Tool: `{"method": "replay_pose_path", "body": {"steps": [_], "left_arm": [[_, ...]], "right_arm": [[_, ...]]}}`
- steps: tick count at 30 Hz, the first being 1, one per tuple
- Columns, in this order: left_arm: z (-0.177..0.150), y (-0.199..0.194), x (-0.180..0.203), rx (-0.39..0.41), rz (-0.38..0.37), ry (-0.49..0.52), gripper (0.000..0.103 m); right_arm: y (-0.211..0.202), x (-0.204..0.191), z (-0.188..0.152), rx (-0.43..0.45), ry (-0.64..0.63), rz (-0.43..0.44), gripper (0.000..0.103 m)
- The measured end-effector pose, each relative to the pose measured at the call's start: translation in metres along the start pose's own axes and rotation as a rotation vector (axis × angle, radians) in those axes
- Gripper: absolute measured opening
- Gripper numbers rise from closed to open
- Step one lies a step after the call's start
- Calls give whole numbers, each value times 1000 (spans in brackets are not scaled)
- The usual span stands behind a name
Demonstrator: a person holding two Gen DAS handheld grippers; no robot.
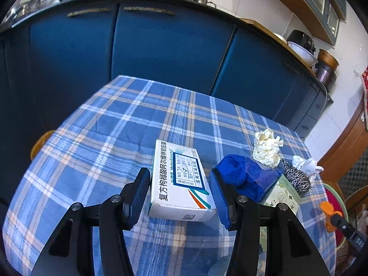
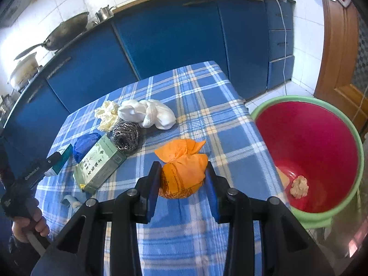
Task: Collect trash
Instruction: 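Grasp the orange cloth bundle with the right tool while the left tool holds the medicine box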
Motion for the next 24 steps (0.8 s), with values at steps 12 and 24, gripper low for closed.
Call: {"method": "replay_pose_path", "body": {"steps": [12,24], "left_arm": [[-13,-20,21,-45,-69,33,18],[-12,-6,18,-146,-15,44,61]], "right_arm": [[-33,12,-6,55,48,42,40],[-42,20,-13,57,93,91,41]]}}
Point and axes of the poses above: each gripper's, at about its wrist camera, not at the fingertips, and y roughly the way its jaws point, x to its right, z to its top, the point moved 7 cm from there along y, roughly the way its jaws point, and after that the axes turned 1 degree about -x, right-handed, at the moved point
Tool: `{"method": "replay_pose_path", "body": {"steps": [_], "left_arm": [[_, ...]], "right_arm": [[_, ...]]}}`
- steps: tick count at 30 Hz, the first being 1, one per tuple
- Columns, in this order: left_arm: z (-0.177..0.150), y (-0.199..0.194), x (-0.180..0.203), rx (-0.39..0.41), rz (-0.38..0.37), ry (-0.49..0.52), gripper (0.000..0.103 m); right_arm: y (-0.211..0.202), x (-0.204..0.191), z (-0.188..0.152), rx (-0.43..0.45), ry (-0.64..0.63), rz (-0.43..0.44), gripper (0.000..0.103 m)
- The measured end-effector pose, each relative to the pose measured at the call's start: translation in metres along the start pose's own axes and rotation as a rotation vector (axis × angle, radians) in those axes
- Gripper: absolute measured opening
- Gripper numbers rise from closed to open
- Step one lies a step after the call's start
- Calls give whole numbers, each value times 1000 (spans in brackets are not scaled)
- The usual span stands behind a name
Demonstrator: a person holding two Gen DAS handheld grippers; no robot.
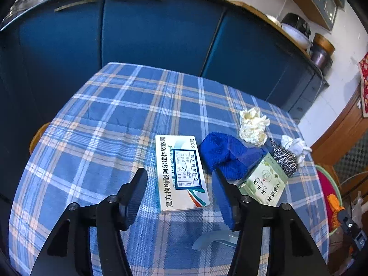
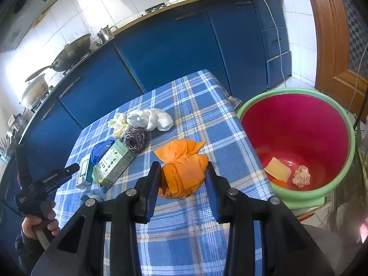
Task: Collect trash
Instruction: 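Grasp the orange cloth bundle with the right tool while the left tool holds the medicine box, then carry the medicine box and orange bundle over the red bucket and open both tools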
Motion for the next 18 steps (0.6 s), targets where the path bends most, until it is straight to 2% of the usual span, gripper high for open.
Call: {"method": "replay_pose_path", "body": {"steps": [9,14,16,18], "left_arm": [[-3,27,5,-79,33,19,61],[-3,34,1,-75,60,16,61],[-2,35,0,-69,60,18,54],[-2,35,-1,-65,57,17,54]], "right_arm": [[-5,10,-2,0,25,6,41],[-8,17,-1,7,47,14,41],[-9,20,-1,8,55,19,42],[-10,22,-1,8,59,20,42]]}}
Point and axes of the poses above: each gripper's, at about its wrist camera, not at the fingertips, and y roughly the way its jaws point, x to its right, z to its top, the point moved 7 cm from there along y, roughly the way its jaws point, and after that the axes turned 1 degree about -x, right-handed, at the moved point
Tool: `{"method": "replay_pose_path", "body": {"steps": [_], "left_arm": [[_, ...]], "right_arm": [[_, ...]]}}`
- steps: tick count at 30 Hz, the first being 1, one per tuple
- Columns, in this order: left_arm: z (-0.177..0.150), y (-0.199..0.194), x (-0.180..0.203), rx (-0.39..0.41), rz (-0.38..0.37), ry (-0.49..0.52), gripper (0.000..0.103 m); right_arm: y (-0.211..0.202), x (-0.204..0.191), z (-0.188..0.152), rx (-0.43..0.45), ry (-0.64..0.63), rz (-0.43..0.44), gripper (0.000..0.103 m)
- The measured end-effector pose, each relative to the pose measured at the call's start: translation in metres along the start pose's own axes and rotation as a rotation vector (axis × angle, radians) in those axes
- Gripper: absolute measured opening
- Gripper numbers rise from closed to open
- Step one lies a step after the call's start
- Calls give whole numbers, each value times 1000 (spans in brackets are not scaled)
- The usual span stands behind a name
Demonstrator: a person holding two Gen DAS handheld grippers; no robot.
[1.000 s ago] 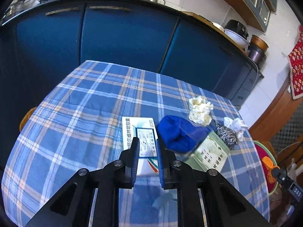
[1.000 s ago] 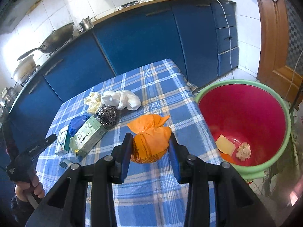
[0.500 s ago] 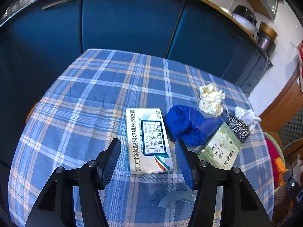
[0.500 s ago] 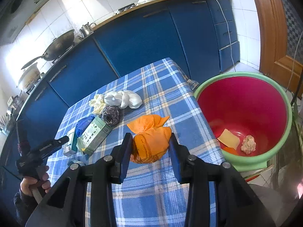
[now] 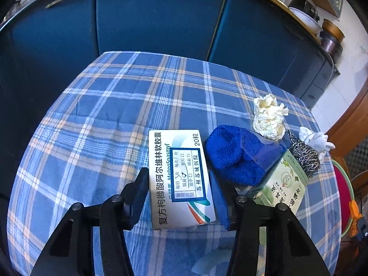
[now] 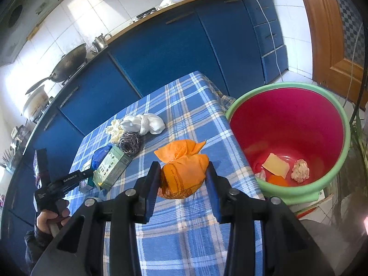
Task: Collect trash
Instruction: 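Carry the medicine box and orange bundle over the red bucket and open both tools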
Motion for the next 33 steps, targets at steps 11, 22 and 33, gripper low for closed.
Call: {"method": "replay_pose_path", "body": {"steps": [11,22,33], "left_arm": [[5,-46,13,97,-48,1,54],[4,-95,78,172,-178,93,54],[-6,-107,154,159,-286,201,54]], "right_arm": [[-10,11,0,20,32,12,42],[-31,20,7,67,42,3,42],[-54,53,21,124,64,-69,43]]}}
Point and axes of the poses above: each gripper's, at about its wrist camera, not at the fingertips, and y roughly the way its jaws point, x to its right, z to its top, the point moved 7 cm from there along y, roughly the way its jaws point, and after that the axes turned 1 degree about -x, right-handed, at the moved point
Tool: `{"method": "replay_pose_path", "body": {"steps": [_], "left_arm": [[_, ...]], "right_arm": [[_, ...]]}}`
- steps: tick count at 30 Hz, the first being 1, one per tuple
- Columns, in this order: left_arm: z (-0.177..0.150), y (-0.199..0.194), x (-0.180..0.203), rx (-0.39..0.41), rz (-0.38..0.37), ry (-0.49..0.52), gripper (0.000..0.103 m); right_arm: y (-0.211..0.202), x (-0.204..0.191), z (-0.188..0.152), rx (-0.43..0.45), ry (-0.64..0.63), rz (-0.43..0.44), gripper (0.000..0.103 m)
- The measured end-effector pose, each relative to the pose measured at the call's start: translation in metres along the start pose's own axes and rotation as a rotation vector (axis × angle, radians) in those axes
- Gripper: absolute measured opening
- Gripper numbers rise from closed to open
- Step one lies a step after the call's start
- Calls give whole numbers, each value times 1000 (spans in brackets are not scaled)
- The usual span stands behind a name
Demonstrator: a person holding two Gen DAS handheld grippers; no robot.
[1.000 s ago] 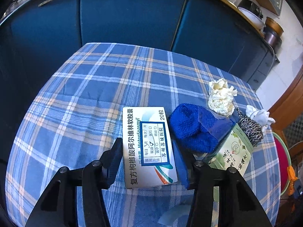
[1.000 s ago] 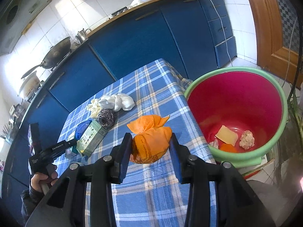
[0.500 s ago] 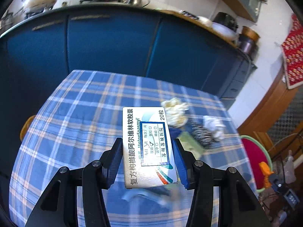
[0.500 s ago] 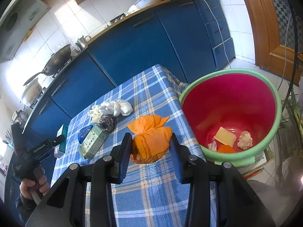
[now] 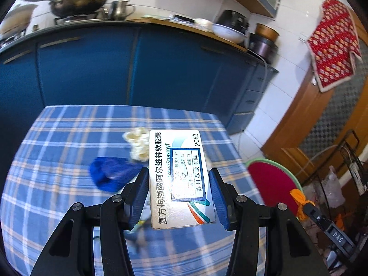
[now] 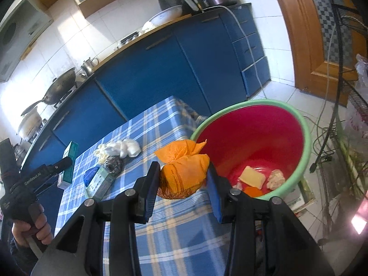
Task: Collect trash
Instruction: 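Carry the medicine box and orange bundle over the red bucket and open both tools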
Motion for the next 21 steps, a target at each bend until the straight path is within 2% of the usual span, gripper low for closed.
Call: {"method": "replay_pose_path", "body": {"steps": [6,15,21], "left_arm": [[-3,16,45,-34,-63,72,54],[-20,48,108,-95,-151,171,54],[-36,77,140,-156,-184,236,54]], "right_arm": [[-8,23,6,25,24,-39,43],[-5,55,5,12,62,-73,44],[-2,72,6,8,85,-88,44]]}}
Point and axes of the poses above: each gripper's, at about its wrist camera, not at the fingertips, and y roughly the way its jaws point, x to its right, z to its top, the point moved 7 cm from there along y, roughly the way its jaws point, and after that the axes turned 1 degree about -x, right-handed, at the moved point
